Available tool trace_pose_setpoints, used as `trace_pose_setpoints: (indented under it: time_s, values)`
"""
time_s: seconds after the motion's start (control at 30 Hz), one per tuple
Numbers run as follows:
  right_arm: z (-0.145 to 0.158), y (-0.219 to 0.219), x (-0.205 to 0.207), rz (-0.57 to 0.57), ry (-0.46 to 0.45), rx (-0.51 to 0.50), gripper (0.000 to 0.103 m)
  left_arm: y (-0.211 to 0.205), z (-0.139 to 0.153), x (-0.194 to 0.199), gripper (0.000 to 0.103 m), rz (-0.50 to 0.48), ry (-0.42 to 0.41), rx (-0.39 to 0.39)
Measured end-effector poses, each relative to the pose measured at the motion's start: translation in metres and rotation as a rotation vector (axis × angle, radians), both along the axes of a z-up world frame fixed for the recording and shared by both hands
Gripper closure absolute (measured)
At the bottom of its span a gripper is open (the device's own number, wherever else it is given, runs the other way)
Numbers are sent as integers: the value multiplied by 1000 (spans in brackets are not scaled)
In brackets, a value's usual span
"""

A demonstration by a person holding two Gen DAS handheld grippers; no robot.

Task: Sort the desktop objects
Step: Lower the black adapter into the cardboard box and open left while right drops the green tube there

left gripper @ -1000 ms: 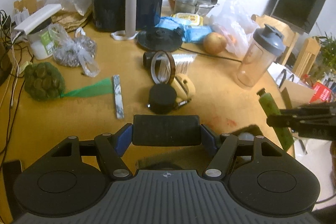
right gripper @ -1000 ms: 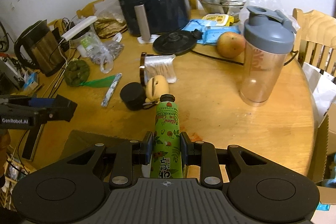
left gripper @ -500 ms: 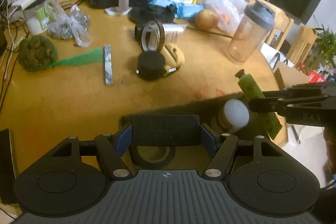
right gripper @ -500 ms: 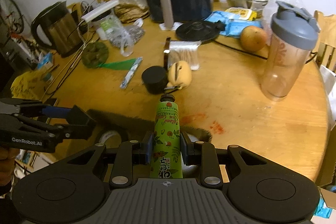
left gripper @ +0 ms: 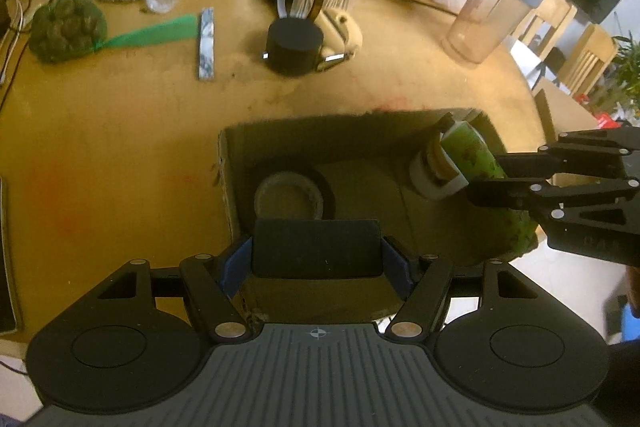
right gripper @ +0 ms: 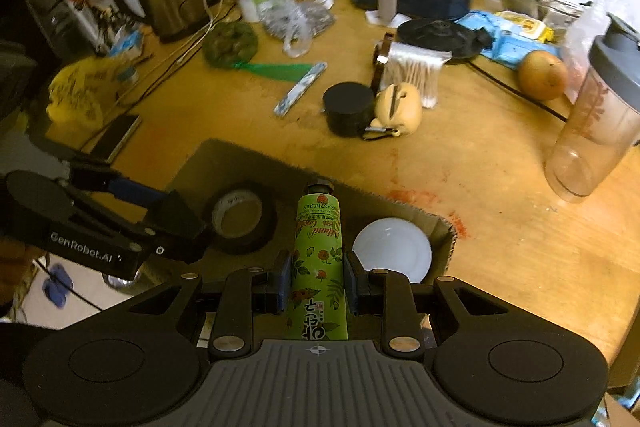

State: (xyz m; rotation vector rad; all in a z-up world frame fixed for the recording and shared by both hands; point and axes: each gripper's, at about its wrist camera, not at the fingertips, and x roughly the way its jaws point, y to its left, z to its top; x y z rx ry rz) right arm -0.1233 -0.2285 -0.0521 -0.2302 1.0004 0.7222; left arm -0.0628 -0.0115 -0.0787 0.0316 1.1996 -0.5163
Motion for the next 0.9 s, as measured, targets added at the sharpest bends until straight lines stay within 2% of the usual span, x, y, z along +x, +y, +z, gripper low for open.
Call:
trace_pose_setpoints:
  time_s: [0.43,0.5,0.57,0.67,0.73,0.9]
  values:
    - [-15,9,0,73,-3,-85,72,0,-11,-4,35,-12,44,-15]
    - [-16,11,0,75,-7,-96,55,0,-11,-4,34,-11,43,-23]
    - [-15,11,0,72,-21,-98,30,0,-12,-4,34,-13,45,-34]
    - [-12,12,-2,74,-42,-88,10,1,-11,-4,34,-13,42,-38]
    - [-10,13,-3,73,-61,-87,4,1,-11,-4,34,-16,38,-38]
    - [-9,14,-3,61,-80,-100,0,0,-6,-5,33,-28,8,-47]
